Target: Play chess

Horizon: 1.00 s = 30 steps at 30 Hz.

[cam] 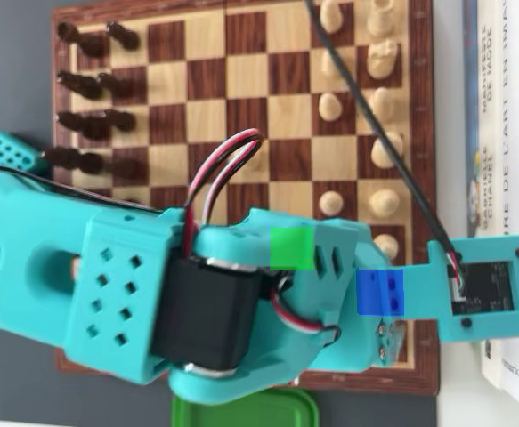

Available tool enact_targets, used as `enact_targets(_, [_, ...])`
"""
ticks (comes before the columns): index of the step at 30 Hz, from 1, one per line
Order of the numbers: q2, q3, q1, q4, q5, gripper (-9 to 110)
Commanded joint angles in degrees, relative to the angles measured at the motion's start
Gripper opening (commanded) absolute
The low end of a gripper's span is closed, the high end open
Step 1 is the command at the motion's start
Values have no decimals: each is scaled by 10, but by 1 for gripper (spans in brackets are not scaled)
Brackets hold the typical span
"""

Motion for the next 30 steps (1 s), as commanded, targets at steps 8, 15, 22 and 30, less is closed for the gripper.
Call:
enact_targets(8, [9, -27, 6, -1, -3, 18])
enact_targets(15, [9, -27, 9, -1, -3, 18])
enact_targets(22, [9, -27, 10, 0, -3, 18])
enact_targets(30, [9, -27, 14, 0, -3, 10])
